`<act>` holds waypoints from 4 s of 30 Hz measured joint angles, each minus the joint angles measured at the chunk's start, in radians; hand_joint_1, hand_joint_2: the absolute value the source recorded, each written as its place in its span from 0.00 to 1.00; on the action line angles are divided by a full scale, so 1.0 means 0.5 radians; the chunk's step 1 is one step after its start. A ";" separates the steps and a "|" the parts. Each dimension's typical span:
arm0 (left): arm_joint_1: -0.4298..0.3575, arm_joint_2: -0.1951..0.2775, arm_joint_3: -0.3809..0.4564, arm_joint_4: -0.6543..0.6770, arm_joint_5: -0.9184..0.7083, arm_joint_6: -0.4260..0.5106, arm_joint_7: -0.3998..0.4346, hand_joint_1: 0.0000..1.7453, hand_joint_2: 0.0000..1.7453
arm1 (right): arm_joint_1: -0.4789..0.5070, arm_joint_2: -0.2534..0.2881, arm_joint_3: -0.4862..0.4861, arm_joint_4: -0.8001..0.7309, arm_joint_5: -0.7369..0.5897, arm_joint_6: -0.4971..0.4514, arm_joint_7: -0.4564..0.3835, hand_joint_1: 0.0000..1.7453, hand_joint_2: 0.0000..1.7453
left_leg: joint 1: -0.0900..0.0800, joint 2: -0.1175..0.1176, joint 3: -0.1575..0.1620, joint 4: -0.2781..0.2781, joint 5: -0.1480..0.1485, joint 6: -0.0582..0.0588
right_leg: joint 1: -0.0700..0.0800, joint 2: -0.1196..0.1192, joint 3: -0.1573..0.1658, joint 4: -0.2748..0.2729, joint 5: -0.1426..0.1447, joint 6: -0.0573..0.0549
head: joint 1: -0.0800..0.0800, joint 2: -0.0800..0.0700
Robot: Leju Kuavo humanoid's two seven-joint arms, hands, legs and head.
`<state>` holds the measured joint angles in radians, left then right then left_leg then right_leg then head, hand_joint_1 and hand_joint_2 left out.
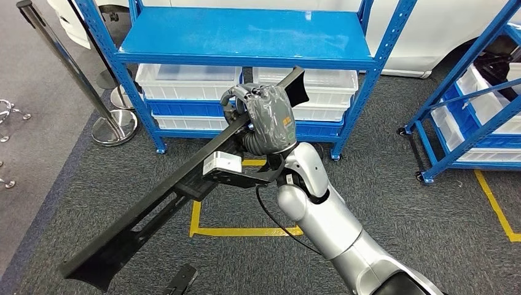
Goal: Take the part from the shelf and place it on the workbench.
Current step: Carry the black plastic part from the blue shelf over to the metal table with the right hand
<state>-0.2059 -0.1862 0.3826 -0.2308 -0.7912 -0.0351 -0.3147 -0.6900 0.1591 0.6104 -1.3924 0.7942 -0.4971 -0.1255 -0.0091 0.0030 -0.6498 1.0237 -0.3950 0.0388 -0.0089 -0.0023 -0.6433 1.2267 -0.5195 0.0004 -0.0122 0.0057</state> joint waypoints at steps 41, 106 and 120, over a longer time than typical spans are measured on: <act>0.003 0.020 0.000 0.000 0.032 0.018 0.016 0.00 1.00 | -0.056 0.058 0.004 0.074 -0.051 0.016 -0.016 1.00 1.00 | 0.042 -0.005 -0.179 0.435 -0.302 -0.130 | 0.007 -0.016 0.102 -0.397 0.108 -0.072 | 0.000 0.000; -0.023 0.026 -0.001 -0.002 0.069 0.021 0.041 0.00 1.00 | -0.112 0.104 0.008 0.128 -0.071 0.027 0.001 1.00 1.00 | 0.049 0.007 -0.041 0.450 -0.245 -0.118 | 0.011 0.002 -0.047 -0.350 0.189 -0.065 | 0.000 0.000; -0.046 0.017 -0.024 -0.002 0.045 0.038 -0.013 0.00 1.00 | -0.122 0.097 0.008 0.126 -0.186 0.058 -0.058 1.00 1.00 | 0.034 0.015 0.165 -0.059 -0.120 -0.003 | 0.000 0.003 -0.215 0.135 -0.024 0.044 | 0.001 0.000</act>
<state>-0.2289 -0.1777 0.3706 -0.2319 -0.7689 -0.0160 -0.3212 -0.7509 0.2077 0.6142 -1.3294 0.7014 -0.4681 -0.1544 0.0082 0.0105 -0.5675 0.9943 -0.4550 0.0373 -0.0090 -0.0006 -0.7507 1.2942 -0.5313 0.0224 -0.0117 0.0057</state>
